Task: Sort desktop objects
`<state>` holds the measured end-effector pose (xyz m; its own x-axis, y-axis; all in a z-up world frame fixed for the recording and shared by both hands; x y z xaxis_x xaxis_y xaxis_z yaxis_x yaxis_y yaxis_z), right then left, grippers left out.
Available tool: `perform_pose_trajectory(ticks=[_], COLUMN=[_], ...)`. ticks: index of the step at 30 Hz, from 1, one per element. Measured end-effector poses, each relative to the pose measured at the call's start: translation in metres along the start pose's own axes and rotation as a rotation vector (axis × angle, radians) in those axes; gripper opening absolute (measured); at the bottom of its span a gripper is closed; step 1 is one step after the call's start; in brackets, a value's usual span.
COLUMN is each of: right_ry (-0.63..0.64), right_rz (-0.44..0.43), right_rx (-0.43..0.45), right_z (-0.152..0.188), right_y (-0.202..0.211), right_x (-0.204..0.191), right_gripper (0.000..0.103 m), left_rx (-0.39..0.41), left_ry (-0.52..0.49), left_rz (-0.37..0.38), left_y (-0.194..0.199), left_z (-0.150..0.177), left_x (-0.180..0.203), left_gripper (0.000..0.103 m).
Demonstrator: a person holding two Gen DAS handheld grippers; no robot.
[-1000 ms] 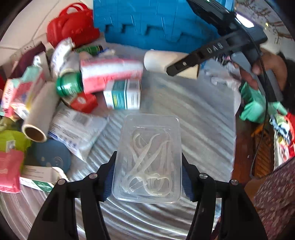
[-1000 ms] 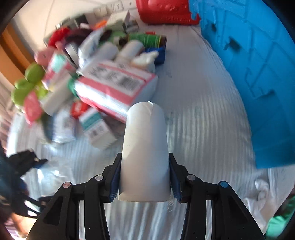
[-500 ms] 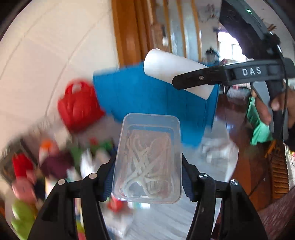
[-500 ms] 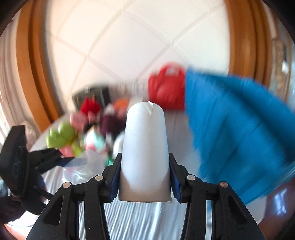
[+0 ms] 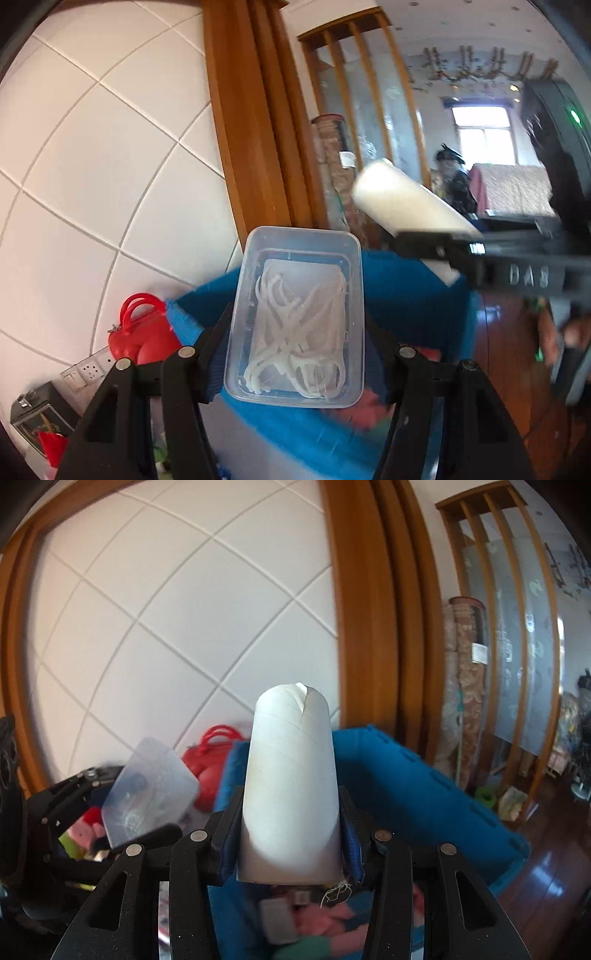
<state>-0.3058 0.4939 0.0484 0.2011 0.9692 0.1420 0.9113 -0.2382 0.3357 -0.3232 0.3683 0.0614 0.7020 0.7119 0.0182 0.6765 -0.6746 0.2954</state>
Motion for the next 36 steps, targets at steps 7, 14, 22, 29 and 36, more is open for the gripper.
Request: perform_pose_trajectory(ticks=[7,14,22,29,36], right_ry=[-0.079,-0.092,-0.1,-0.147,-0.131], right_rz=[-0.005,-0.011,-0.007,0.073,0.042], right_rx=[-0.038,-0.073,-0.085,-0.006,0.035], right_z=[0.008,0.024,0.029,0.019,0.015], right_y=[-0.031,-0.047,-0.054,-0.044,-0.024], right_x=[0.077,0.105,0.118,0.14,0.133], right_gripper=[0.045,0.045,0.045,0.102,0.103], left_rx=[-0.015,-0.041,-0.086,-0.077,-0.046], left_ry=[0.02,0.061,0.086,0.081,0.1], left_rz=[-0.129,-0.216,-0.234,-0.326,-0.381], left_y=[-0.058,-0.082,-0.095,-0.094,-0.07], left_z=[-0.021,-0.029,-0.031,-0.032,-0.022], left_x=[0.037,0.039,0.053,0.063,0.059], left_gripper=[0.06,0.06,0.06,0.098,0.098])
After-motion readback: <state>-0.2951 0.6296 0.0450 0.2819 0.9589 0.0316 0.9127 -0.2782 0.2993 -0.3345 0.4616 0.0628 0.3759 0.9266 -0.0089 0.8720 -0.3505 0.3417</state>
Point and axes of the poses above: each gripper's, at about its wrist camera, not at the fingertips, and y roughly against the way its jaws point, x to its right, z to its underside, the point moved 3 cm from there along -y, roughly the way its jaws point, and after that the axes turned 12 degrees about y, right-handed, at the moved point
